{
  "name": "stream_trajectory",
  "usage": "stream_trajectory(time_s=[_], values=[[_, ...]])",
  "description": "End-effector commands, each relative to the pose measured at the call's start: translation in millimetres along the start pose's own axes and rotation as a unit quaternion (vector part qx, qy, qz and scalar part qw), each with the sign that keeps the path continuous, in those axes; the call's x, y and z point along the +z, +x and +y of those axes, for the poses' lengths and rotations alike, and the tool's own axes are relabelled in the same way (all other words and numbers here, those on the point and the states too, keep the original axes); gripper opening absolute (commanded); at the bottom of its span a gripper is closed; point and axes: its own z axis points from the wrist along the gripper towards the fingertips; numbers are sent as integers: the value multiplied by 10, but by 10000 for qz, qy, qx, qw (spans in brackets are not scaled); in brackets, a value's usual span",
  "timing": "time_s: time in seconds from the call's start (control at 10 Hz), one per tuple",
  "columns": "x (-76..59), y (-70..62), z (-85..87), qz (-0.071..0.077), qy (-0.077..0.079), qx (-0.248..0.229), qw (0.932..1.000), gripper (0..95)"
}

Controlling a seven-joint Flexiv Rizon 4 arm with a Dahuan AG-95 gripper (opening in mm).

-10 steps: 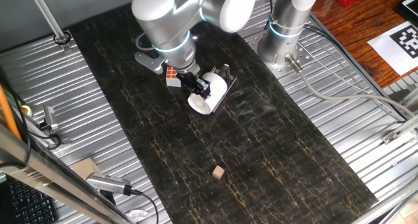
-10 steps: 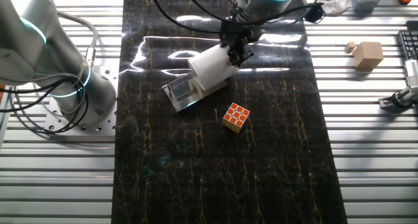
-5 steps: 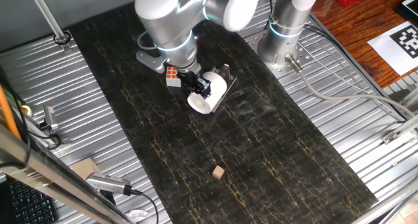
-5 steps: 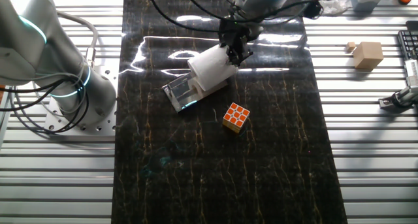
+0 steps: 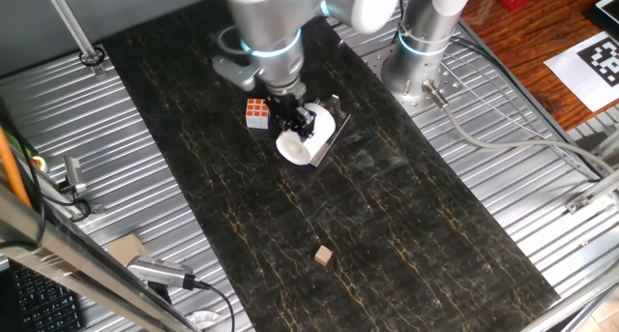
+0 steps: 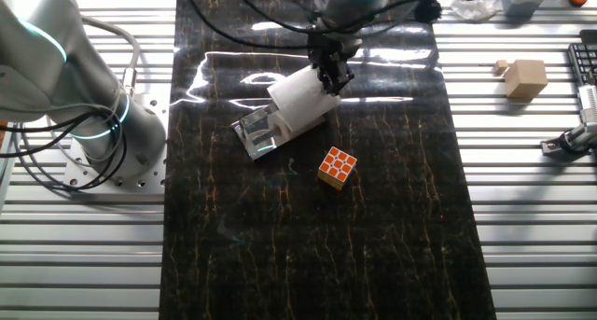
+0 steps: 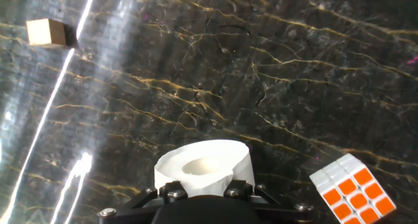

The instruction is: Take the roll of paper down from the shelf

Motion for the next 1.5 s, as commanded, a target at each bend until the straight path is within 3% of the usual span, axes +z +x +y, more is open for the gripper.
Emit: stream_trajectory(time_s=[0.1,0.4,0.5,0.7,1.0,1.2,1.5], values=[[8,-14,-3,-51,44,-16,10000,0],[4,-13,-1,-372,125,-20,9992,0],[3,-12,0,-352,125,-25,9993,0],[3,-12,0,-85,44,-16,10000,0],[8,-14,-4,161,-9,28,9999,0],[11,-16,-7,493,-63,16,9988,0],[12,-16,-7,582,-27,-21,9983,0]])
